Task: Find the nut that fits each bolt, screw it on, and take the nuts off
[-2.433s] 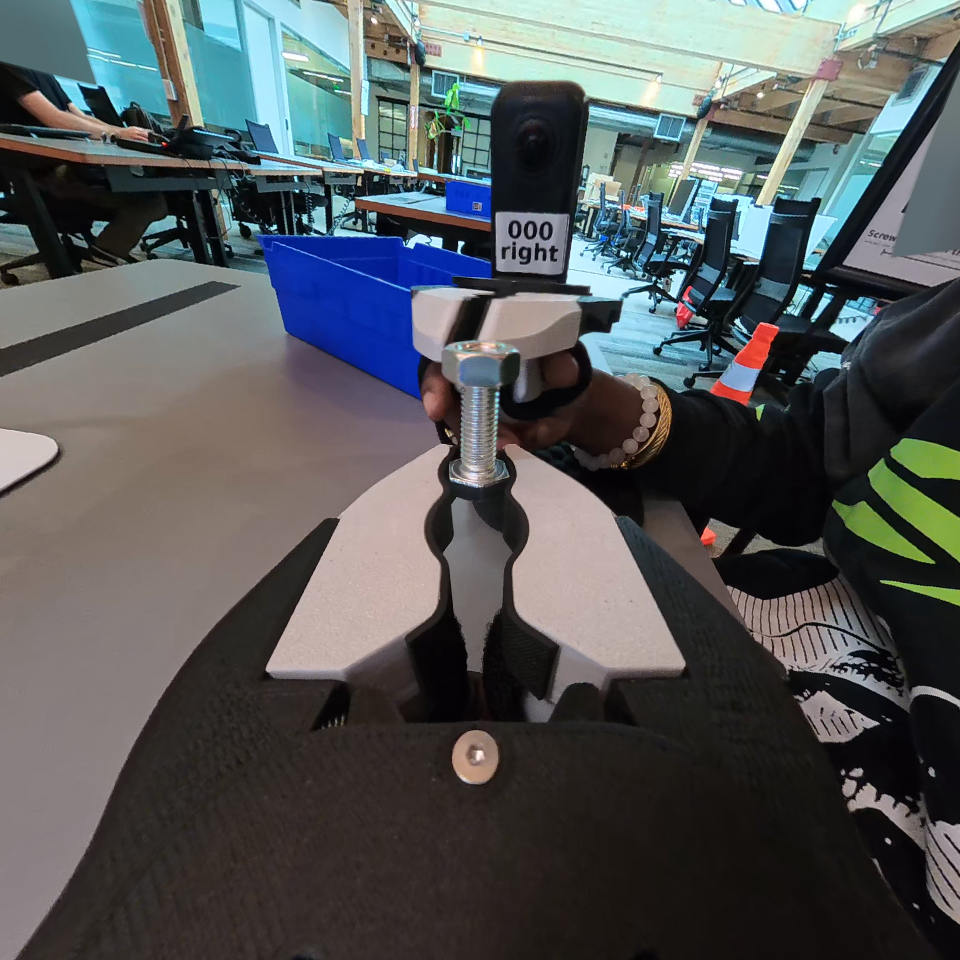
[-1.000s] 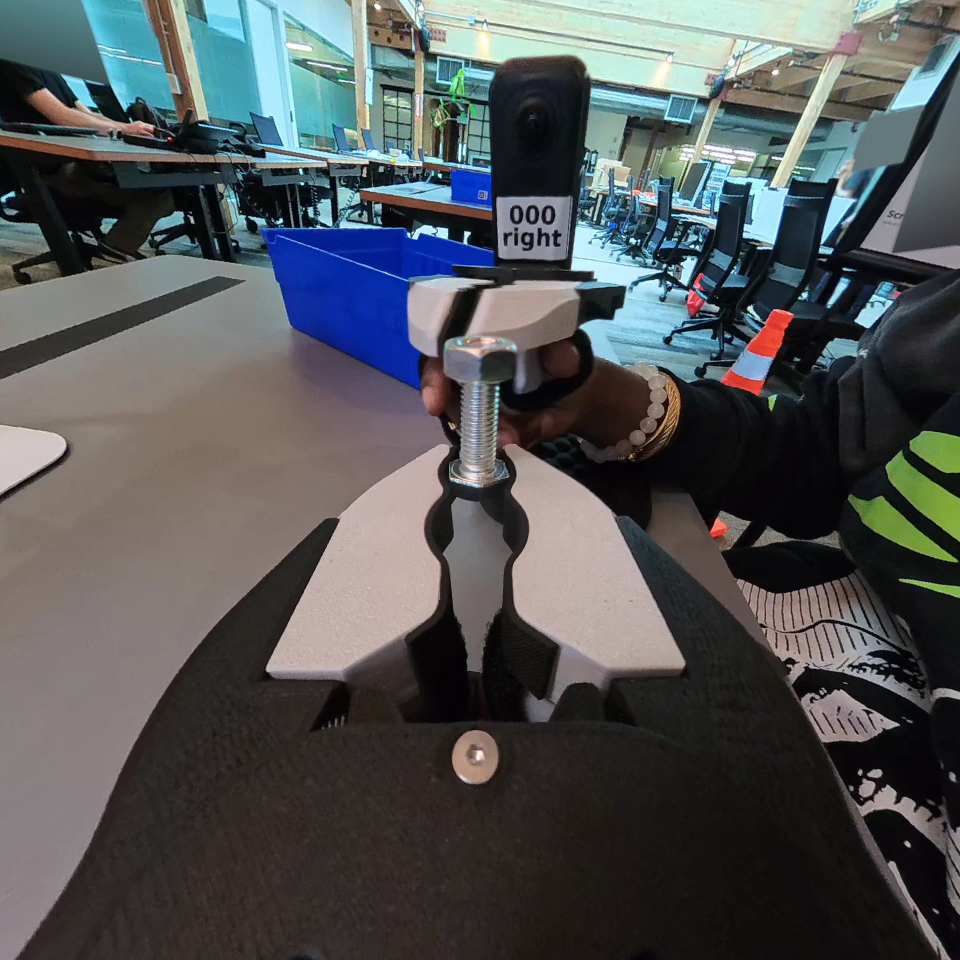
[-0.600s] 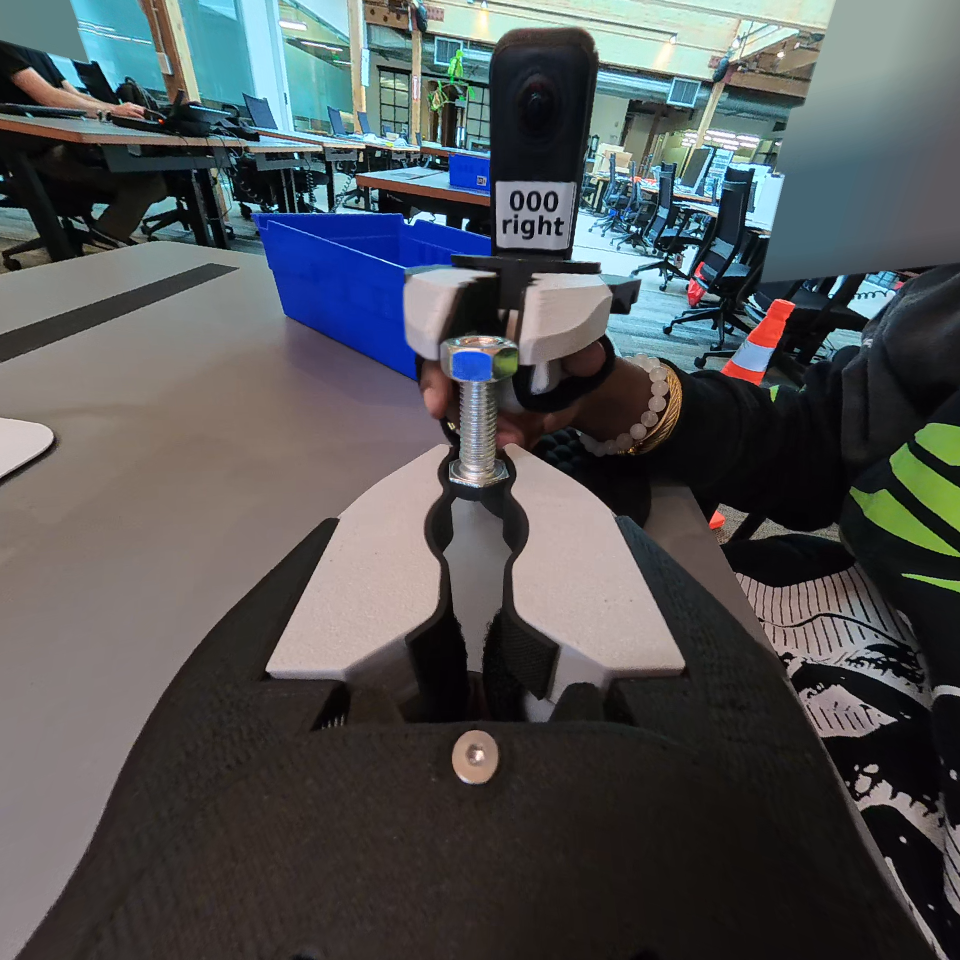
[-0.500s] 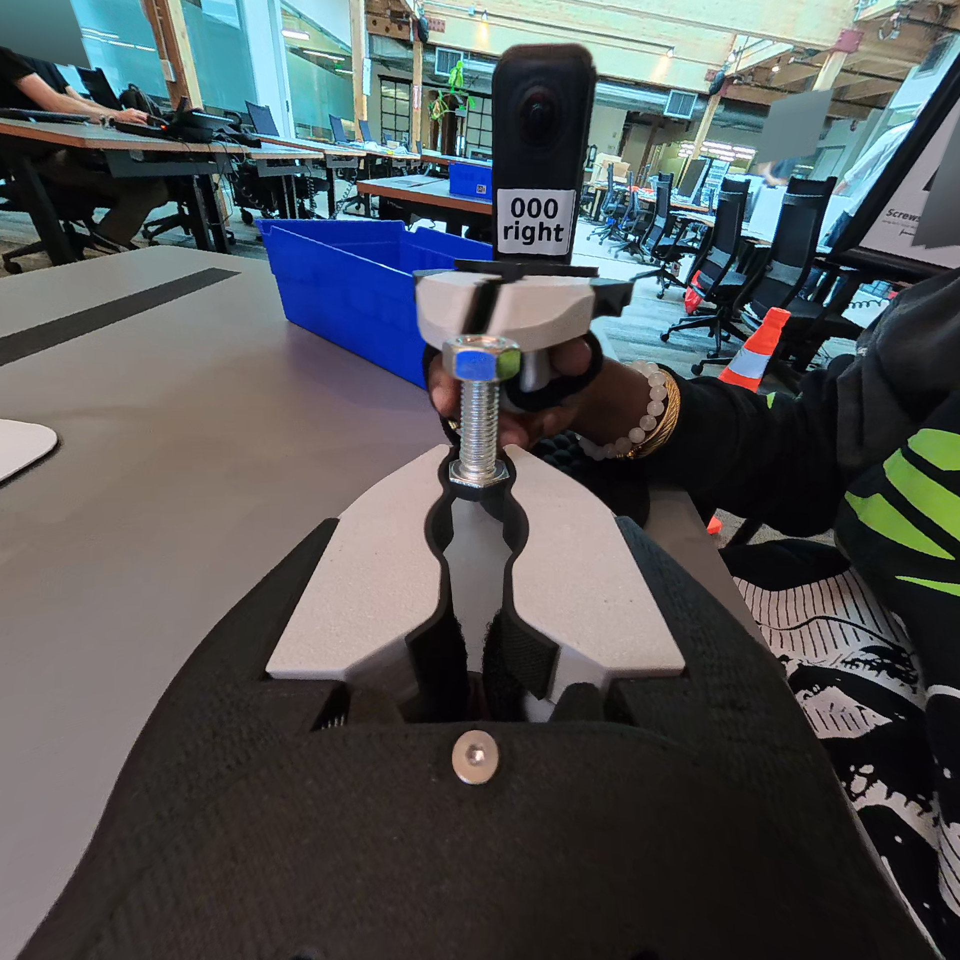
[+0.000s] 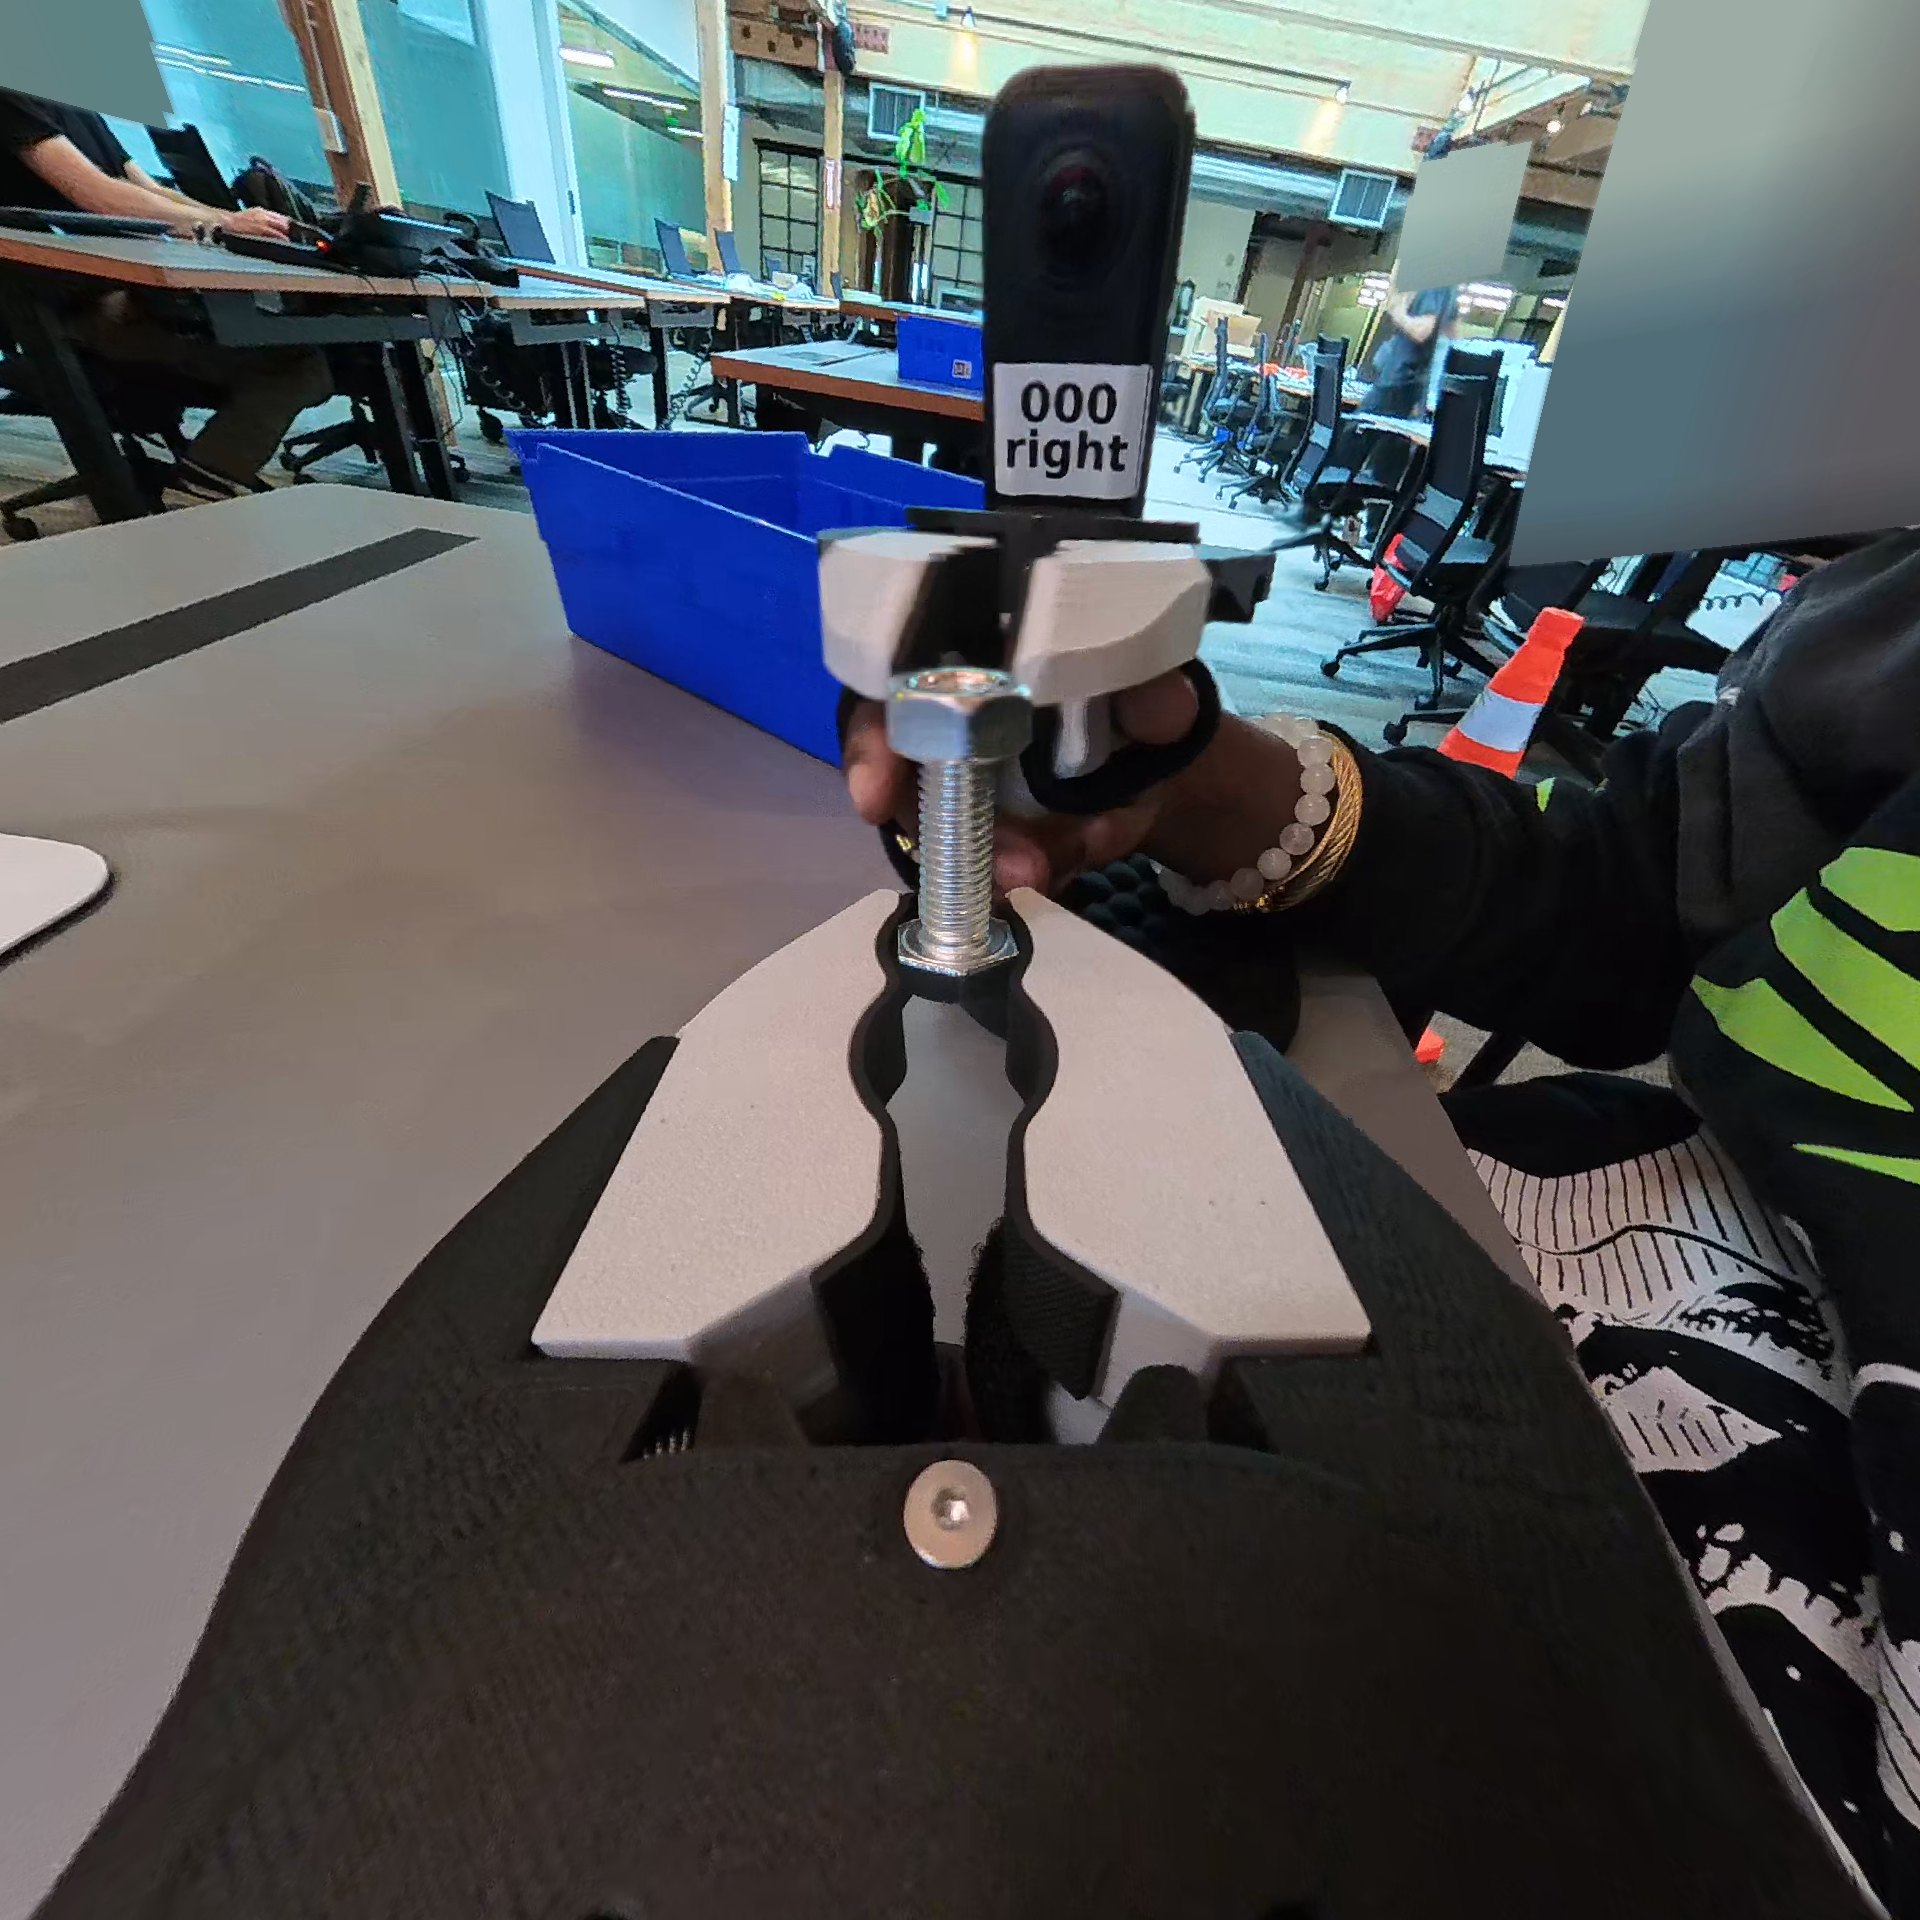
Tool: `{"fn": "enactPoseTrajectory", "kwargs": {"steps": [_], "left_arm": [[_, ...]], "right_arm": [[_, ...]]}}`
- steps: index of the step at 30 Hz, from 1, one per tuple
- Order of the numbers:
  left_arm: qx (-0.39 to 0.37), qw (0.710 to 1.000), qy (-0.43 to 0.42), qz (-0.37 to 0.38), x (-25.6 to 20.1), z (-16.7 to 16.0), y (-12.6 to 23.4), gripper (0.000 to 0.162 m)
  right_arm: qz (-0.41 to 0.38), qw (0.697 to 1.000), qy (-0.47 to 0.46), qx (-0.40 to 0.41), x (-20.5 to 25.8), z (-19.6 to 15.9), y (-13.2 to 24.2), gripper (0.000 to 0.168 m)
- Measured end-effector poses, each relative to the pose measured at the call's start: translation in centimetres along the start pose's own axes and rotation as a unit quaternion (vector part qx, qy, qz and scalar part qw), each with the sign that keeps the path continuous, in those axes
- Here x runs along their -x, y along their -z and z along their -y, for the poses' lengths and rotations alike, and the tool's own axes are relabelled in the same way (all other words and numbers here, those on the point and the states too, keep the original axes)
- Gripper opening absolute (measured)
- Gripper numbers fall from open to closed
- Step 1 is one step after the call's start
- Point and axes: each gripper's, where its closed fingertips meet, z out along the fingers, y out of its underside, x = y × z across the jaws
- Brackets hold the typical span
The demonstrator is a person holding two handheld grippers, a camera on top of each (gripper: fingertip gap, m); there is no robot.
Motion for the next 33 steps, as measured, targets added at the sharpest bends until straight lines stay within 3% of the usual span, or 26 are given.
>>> {"fn": "enactPoseTrajectory", "kwargs": {"steps": [4,10,13,15,18,27,29,31,33], "left_arm": [[-0.004,1.0,-0.005,0.001,0.0,0.3,0.1,0.015],[0.0,1.0,-0.005,0.002,0.0,0.1,0.0,0.015],[-0.001,1.0,-0.007,-0.003,-0.3,0.1,-0.1,0.015],[-0.007,1.0,-0.004,-0.007,-0.3,0.3,0.1,0.015],[-0.007,1.0,-0.007,-0.004,-0.3,0.4,0.1,0.015],[0.001,1.0,-0.008,-0.003,-0.2,0.1,0.0,0.015],[0.001,1.0,-0.007,-0.005,-0.3,0.1,-0.1,0.015],[-0.005,1.0,-0.006,-0.007,-0.3,0.3,0.1,0.015],[-0.008,1.0,-0.01,-0.007,-0.4,0.4,0.1,0.015]], "right_arm": [[-0.008,1.0,0.004,-0.003,-0.2,0.1,0.2,0.006],[0.007,1.0,0.002,-0.007,0.3,0.1,-0.1,0.029],[0.001,1.0,0.007,0.0,0.1,0.0,-0.1,0.022],[-0.018,1.0,0.006,-0.001,-0.5,0.1,0.2,0.007],[-0.018,1.0,0.006,-0.007,-0.5,0.3,0.3,0.005],[-0.001,1.0,0.006,-0.005,0.2,0.1,-0.2,0.032],[-0.009,1.0,0.009,0.002,-0.1,-0.1,-0.1,0.032],[-0.018,1.0,0.008,-0.003,-0.5,0.2,0.2,0.015],[-0.031,0.999,0.009,-0.008,-1.0,0.4,0.5,0.01]]}}
